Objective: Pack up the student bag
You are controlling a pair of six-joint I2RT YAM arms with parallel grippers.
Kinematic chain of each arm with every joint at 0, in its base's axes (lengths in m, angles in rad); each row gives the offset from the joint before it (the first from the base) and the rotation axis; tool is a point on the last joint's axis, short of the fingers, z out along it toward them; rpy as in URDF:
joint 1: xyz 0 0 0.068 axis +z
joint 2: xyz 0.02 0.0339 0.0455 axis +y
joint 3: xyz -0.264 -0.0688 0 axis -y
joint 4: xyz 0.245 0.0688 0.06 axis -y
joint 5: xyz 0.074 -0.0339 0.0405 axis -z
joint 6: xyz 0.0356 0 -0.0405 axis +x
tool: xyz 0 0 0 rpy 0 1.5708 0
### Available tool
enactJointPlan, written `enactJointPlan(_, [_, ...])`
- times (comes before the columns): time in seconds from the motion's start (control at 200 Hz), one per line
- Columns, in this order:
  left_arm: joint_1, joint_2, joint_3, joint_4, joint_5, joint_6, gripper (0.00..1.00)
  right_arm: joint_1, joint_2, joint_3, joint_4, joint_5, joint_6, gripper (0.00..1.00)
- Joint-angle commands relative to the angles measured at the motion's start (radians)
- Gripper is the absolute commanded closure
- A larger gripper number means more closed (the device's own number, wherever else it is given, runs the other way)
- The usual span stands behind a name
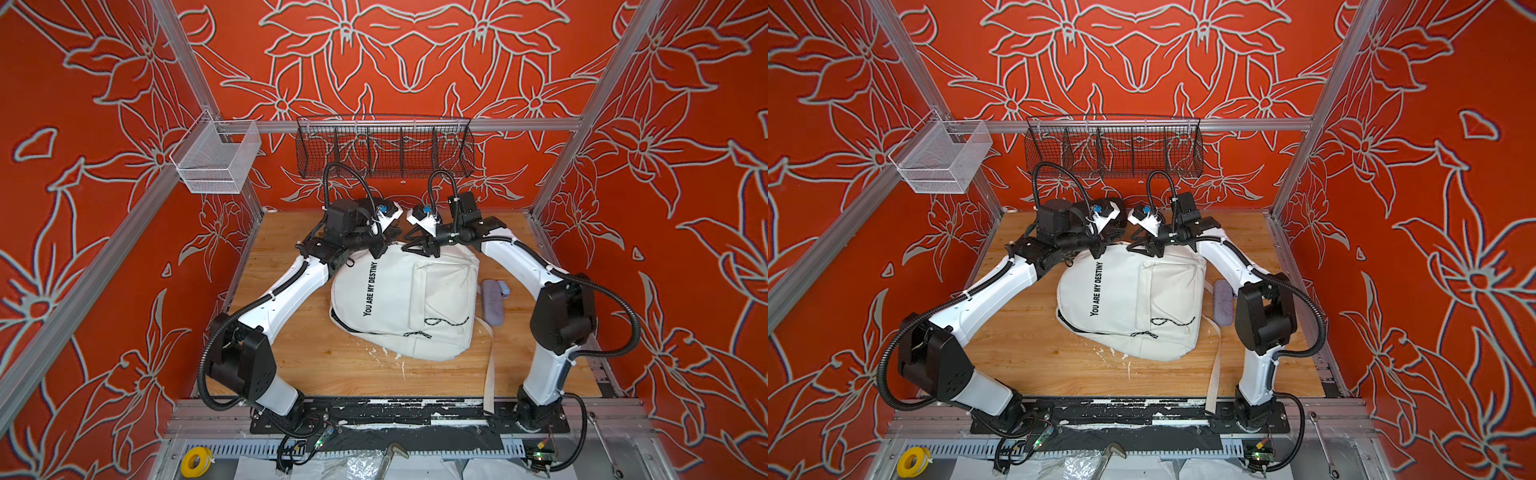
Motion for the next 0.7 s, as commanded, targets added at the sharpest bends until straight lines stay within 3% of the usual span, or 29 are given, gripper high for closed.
enactJointPlan(0.0, [-0.003, -0.057, 0.044, 0.083, -0.001, 0.023, 1.0, 0.005, 0.014, 0.032, -0.113, 0.056, -0.004, 0.66])
enactJointPlan(0.17, [-0.003, -0.078, 0.025, 0.083, -0.035, 0.04, 1.0, 0.003, -0.012, 0.005, -0.108, 0.059, -0.034, 0.69])
enactJointPlan(0.36, [0.0, -0.107, -0.027, 0.085, -0.097, 0.054, 1.0, -0.001, -0.039, -0.043, -0.088, 0.075, -0.058, 0.95])
enactJointPlan(0.485, [0.018, -0.123, -0.072, 0.09, -0.12, 0.042, 1.0, -0.012, -0.065, -0.07, -0.066, 0.084, -0.061, 1.0])
enactJointPlan(0.696, [0.097, -0.172, -0.179, 0.143, -0.133, -0.027, 1.0, -0.036, -0.11, -0.114, -0.045, 0.081, -0.06, 1.0])
